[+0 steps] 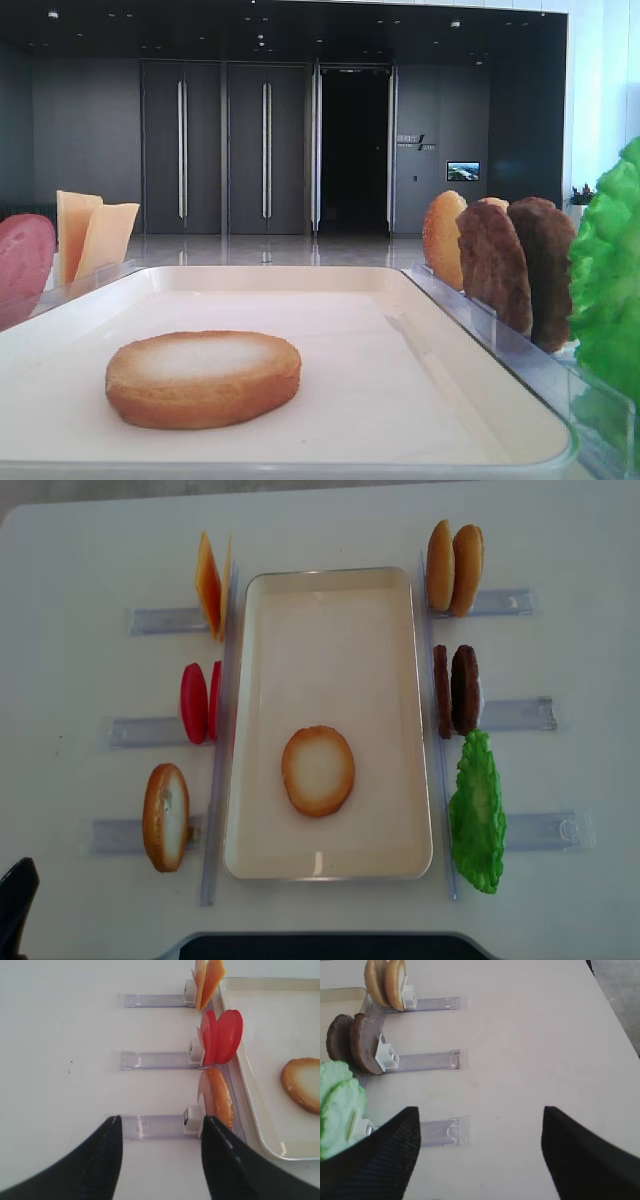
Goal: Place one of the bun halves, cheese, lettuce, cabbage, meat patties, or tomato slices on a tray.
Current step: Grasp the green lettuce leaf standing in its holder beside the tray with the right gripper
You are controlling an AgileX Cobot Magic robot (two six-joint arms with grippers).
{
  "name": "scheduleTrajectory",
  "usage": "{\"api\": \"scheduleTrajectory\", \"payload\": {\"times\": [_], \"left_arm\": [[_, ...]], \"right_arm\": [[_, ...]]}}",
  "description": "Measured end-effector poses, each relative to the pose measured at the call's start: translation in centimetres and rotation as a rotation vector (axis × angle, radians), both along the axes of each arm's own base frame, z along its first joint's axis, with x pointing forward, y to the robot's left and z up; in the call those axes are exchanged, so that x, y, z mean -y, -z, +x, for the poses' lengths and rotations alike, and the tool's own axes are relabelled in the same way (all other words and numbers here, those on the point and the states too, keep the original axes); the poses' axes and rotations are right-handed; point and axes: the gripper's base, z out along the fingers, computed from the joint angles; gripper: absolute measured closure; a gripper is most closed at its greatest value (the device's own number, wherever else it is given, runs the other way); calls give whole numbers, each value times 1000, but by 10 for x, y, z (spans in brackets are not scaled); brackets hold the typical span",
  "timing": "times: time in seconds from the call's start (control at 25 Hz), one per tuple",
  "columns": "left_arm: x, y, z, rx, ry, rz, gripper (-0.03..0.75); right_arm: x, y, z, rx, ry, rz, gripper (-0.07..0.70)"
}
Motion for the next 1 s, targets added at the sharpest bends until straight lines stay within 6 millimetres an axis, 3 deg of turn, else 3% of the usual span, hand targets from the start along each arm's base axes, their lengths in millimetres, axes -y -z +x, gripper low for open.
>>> {"api": "scheduleTrajectory", "payload": {"times": [1.0], "left_arm": [[0, 0, 0, 0, 0, 0, 325]], "right_arm": [[0, 0, 0, 0, 0, 0, 118]]}}
